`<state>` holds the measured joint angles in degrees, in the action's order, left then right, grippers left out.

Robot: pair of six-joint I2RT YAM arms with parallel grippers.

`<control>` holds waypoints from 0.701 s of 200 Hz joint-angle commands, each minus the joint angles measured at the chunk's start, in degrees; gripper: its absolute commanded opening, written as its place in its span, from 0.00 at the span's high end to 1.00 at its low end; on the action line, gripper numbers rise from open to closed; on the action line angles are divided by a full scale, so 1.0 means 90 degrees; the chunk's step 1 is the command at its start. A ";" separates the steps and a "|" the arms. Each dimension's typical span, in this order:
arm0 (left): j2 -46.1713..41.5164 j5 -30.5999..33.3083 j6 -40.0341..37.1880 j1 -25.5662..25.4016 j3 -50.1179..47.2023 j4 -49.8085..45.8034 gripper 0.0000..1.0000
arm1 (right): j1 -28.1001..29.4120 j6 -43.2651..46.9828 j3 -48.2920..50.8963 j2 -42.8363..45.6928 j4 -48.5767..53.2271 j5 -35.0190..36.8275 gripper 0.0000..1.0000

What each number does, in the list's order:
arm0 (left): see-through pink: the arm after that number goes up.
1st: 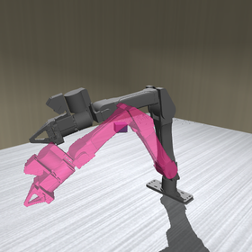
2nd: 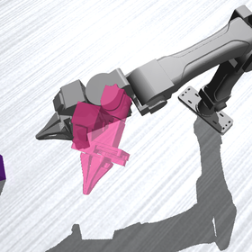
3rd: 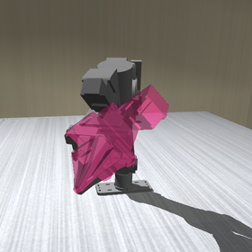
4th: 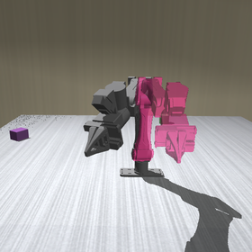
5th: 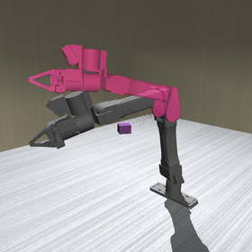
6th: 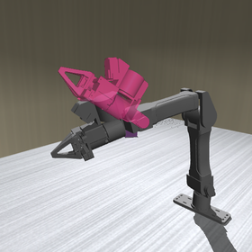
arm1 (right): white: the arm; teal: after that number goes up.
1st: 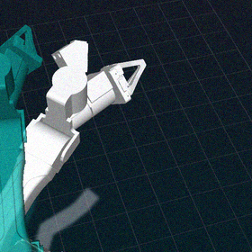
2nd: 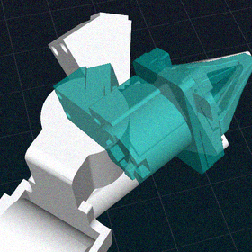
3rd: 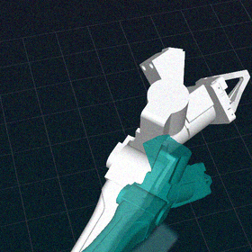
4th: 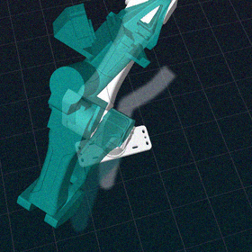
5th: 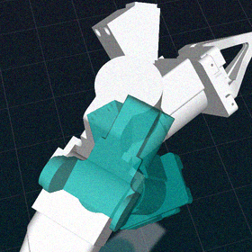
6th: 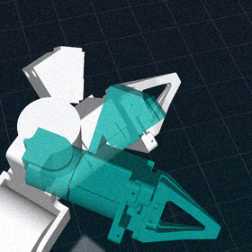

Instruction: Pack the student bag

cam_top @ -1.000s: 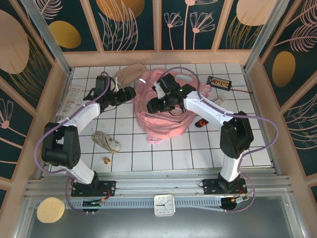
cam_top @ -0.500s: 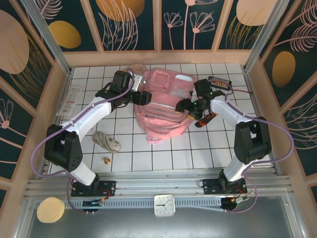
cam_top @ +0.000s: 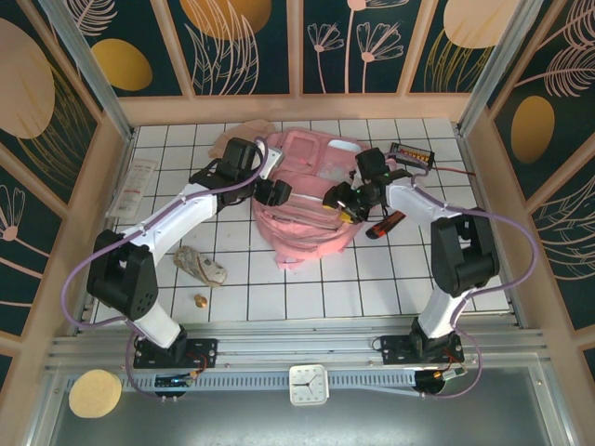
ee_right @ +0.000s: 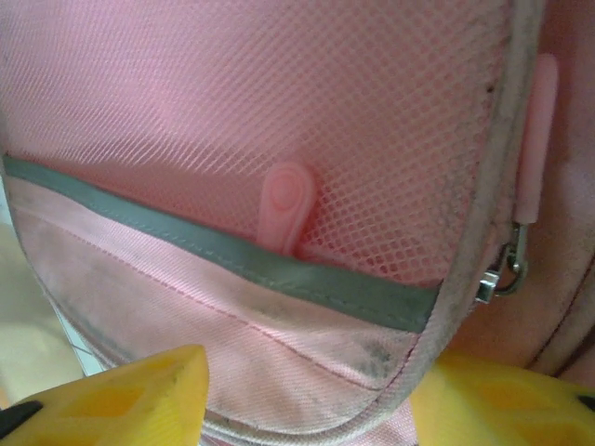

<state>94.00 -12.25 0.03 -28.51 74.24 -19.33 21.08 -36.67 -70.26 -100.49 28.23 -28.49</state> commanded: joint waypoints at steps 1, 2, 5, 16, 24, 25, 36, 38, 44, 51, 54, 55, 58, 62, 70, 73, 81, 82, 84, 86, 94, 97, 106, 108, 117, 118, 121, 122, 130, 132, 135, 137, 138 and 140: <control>-0.0187 0.0178 -0.0182 0.0004 -0.0128 -0.0058 0.25 | -0.0012 -0.0091 -0.0336 -0.0276 -0.0244 0.0206 0.43; -0.0189 0.0179 -0.0181 0.0004 -0.0131 -0.0058 0.25 | -0.0015 -0.0089 -0.0337 -0.0283 -0.0235 0.0211 0.43; -0.0198 0.0187 -0.0183 0.0004 -0.0133 -0.0059 0.25 | -0.0018 -0.0087 -0.0367 -0.0316 -0.0215 0.0223 0.43; -0.0242 0.0232 -0.0180 0.0004 -0.0161 -0.0059 0.25 | -0.0024 -0.0045 -0.0423 -0.0428 -0.0112 0.0265 0.43; -0.0272 0.0260 -0.0186 0.0004 -0.0187 -0.0044 0.25 | -0.0019 0.0001 -0.0439 -0.0484 -0.0029 0.0308 0.43; -0.0275 0.0268 -0.0183 0.0004 -0.0189 -0.0042 0.25 | -0.0019 0.0006 -0.0442 -0.0490 -0.0020 0.0316 0.43; -0.0314 0.0278 -0.0187 0.0004 -0.0219 -0.0020 0.25 | -0.0027 0.0002 -0.0375 -0.0490 -0.0018 0.0402 0.43; -0.0321 0.0277 -0.0189 0.0004 -0.0221 -0.0013 0.25 | -0.0020 0.0002 -0.0357 -0.0486 -0.0025 0.0414 0.43; -0.0327 0.0259 -0.0181 0.0004 -0.0231 -0.0001 0.25 | -0.0028 -0.0014 -0.0324 -0.0492 -0.0047 0.0461 0.45; -0.0331 0.0248 -0.0197 0.0004 -0.0231 0.0000 0.25 | -0.0028 -0.0034 -0.0309 -0.0507 -0.0084 0.0505 0.48; -0.0336 0.0248 -0.0197 0.0004 -0.0238 0.0000 0.25 | -0.0030 -0.0052 -0.0314 -0.0514 -0.0105 0.0530 0.50; -0.0336 0.0248 -0.0198 0.0004 -0.0240 0.0000 0.25 | -0.0029 -0.0059 -0.0316 -0.0519 -0.0107 0.0539 0.51; -0.0345 0.0248 -0.0207 0.0004 -0.0241 0.0000 0.25 | -0.0028 -0.0085 -0.0318 -0.0524 -0.0127 0.0559 0.54; -0.0355 0.0256 -0.0226 0.0004 -0.0257 0.0004 0.25 | -0.0033 -0.0120 -0.0326 -0.0524 -0.0175 0.0576 0.59; -0.0392 0.0267 -0.0290 0.0004 -0.0295 0.0026 0.25 | -0.0027 -0.0205 -0.0352 -0.0521 -0.0278 0.0610 0.70; -0.0408 0.0280 -0.0317 0.0004 -0.0312 0.0036 0.25 | -0.0025 -0.0233 -0.0382 -0.0526 -0.0313 0.0629 0.73; -0.0441 0.0313 -0.0399 0.0004 -0.0355 0.0048 0.25 | -0.0025 -0.0313 -0.0465 -0.0527 -0.0368 0.0696 0.84; -0.0447 0.0315 -0.0411 0.0004 -0.0361 0.0048 0.25 | -0.0022 -0.0317 -0.0475 -0.0525 -0.0375 0.0700 0.85; -0.0457 0.0323 -0.0445 0.0004 -0.0371 0.0048 0.25 | -0.0026 -0.0334 -0.0497 -0.0525 -0.0393 0.0716 0.89; -0.0467 0.0333 -0.0468 0.0004 -0.0383 0.0048 0.25 | -0.0023 -0.0344 -0.0517 -0.0517 -0.0400 0.0734 0.91; -0.0490 0.0359 -0.0563 0.0004 -0.0423 0.0048 0.25 | -0.0016 -0.0392 -0.0625 -0.0496 -0.0440 0.0788 1.00; -0.0501 0.0369 -0.0597 -0.0001 -0.0442 0.0048 0.25 | -0.0011 -0.0406 -0.0670 -0.0482 -0.0432 0.0803 1.00; -0.0529 0.0384 -0.0696 0.0004 -0.0482 0.0048 0.25 | -0.0003 -0.0427 -0.0816 -0.0432 -0.0400 0.0848 1.00; -0.0536 0.0385 -0.0721 0.0004 -0.0491 0.0048 0.25 | -0.0002 -0.0435 -0.0838 -0.0418 -0.0389 0.0853 1.00; -0.0565 0.0375 -0.0844 0.0004 -0.0539 0.0065 0.25 | -0.0002 -0.0452 -0.1016 -0.0350 -0.0298 0.0861 1.00; -0.0568 0.0375 -0.0858 0.0004 -0.0546 0.0071 0.25 | 0.0000 -0.0455 -0.1038 -0.0339 -0.0281 0.0856 1.00; -0.0579 0.0368 -0.0899 0.0004 -0.0568 0.0098 0.25 | -0.0006 -0.0461 -0.1134 -0.0314 -0.0239 0.0844 1.00; -0.0590 0.0366 -0.0910 0.0004 -0.0575 0.0107 0.25 | -0.0002 -0.0464 -0.1161 -0.0307 -0.0223 0.0843 1.00; -0.0627 0.0327 -0.1039 -0.0006 -0.0629 0.0175 0.25 | -0.0001 -0.0478 -0.1389 -0.0241 -0.0092 0.0824 1.00; -0.0634 0.0326 -0.1078 -0.0011 -0.0636 0.0190 0.24 | 0.0001 -0.0484 -0.1443 -0.0229 -0.0058 0.0818 1.00; -0.0636 0.0325 -0.1127 -0.0020 -0.0643 0.0202 0.24 | -0.0008 -0.0503 -0.1517 -0.0207 -0.0023 0.0808 1.00; -0.0639 0.0326 -0.1173 -0.0024 -0.0642 0.0211 0.24 | -0.0011 -0.0520 -0.1568 -0.0193 0.0005 0.0799 1.00; -0.0639 0.0326 -0.1194 -0.0030 -0.0641 0.0213 0.23 | -0.0010 -0.0528 -0.1593 -0.0183 0.0016 0.0791 1.00; -0.0639 0.0326 -0.1234 -0.0041 -0.0641 0.0221 0.23 | -0.0016 -0.0534 -0.1638 -0.0173 0.0037 0.0765 1.00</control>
<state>90.04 -9.54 -5.87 -28.51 69.65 -19.14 21.06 -40.05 -77.97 -104.31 30.17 -23.35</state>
